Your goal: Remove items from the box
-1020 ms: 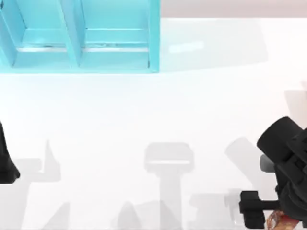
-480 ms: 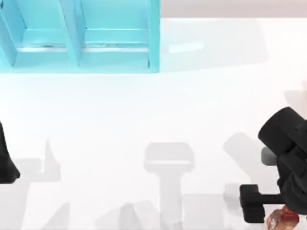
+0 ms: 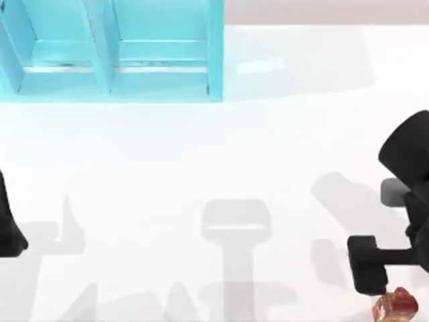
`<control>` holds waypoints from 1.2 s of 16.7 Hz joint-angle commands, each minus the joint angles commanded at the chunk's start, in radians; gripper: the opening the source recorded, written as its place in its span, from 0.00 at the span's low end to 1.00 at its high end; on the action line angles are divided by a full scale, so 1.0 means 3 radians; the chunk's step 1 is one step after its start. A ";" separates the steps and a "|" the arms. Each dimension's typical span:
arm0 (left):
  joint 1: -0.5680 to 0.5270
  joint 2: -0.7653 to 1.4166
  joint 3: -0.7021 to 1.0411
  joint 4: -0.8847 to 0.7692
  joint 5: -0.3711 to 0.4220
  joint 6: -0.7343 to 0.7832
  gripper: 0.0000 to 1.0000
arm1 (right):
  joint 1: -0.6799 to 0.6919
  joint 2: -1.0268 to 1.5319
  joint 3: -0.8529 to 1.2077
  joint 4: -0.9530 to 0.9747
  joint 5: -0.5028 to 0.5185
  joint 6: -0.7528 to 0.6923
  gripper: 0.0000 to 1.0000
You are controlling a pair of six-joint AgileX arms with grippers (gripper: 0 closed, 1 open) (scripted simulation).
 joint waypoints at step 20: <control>0.0000 0.0000 0.0000 0.0000 0.0000 0.0000 1.00 | -0.2821 0.1943 0.2705 -0.0860 0.0077 -0.2728 1.00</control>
